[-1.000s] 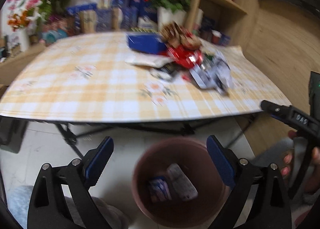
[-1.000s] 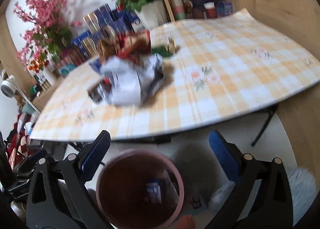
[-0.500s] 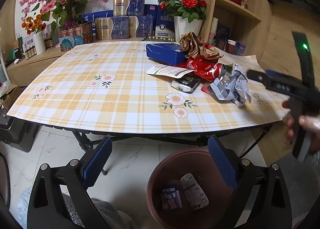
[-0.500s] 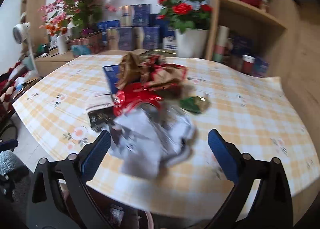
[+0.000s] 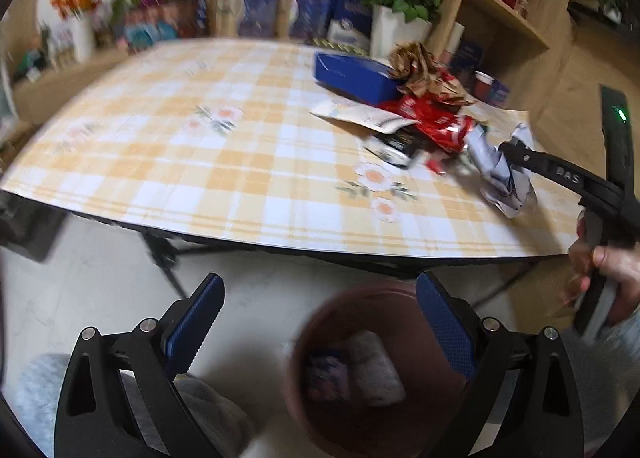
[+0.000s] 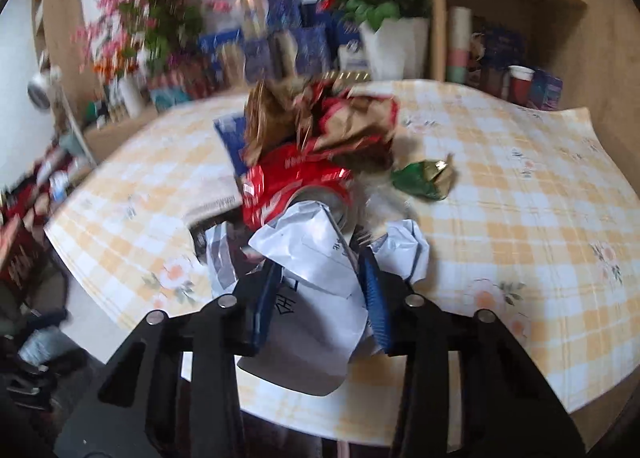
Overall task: Collect trash
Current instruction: 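Grasp the white plastic bag from the pile with the right gripper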
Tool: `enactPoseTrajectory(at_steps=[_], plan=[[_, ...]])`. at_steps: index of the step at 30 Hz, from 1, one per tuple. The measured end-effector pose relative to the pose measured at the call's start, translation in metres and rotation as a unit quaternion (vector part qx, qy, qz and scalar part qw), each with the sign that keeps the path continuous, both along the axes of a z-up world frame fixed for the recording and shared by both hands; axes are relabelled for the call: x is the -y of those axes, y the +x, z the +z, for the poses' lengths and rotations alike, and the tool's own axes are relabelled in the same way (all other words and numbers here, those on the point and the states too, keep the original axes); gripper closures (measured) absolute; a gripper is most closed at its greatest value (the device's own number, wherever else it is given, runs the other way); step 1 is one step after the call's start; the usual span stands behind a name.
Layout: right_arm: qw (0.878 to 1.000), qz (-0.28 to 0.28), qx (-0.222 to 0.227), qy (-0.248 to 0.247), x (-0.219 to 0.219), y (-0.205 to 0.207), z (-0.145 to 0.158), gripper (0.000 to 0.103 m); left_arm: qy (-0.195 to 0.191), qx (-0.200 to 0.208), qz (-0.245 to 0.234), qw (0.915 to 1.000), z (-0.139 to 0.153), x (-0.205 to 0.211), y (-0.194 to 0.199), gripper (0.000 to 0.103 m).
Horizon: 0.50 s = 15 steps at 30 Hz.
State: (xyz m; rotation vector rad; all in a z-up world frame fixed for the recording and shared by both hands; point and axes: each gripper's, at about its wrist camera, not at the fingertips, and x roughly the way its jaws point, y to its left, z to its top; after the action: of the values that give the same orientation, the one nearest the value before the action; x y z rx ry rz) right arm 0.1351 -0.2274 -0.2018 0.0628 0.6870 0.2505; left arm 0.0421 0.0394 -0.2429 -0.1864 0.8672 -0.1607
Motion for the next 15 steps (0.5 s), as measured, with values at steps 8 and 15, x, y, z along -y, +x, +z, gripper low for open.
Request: enactPoseTrajectory(at_steps=[8, 15], plan=[[0.998, -0.025, 0.046, 0.039, 0.027, -0.032, 0.031, 0.062, -0.194, -0.067, 0.03, 0.9782, 0.014, -0.015, 0.071, 0.032], [0.997, -0.043, 0.05, 0.031, 0.039, -0.04, 0.03, 0.062, -0.376, -0.1, 0.122, 0.9129, -0.002, -0.03, 0.139, 0.053]])
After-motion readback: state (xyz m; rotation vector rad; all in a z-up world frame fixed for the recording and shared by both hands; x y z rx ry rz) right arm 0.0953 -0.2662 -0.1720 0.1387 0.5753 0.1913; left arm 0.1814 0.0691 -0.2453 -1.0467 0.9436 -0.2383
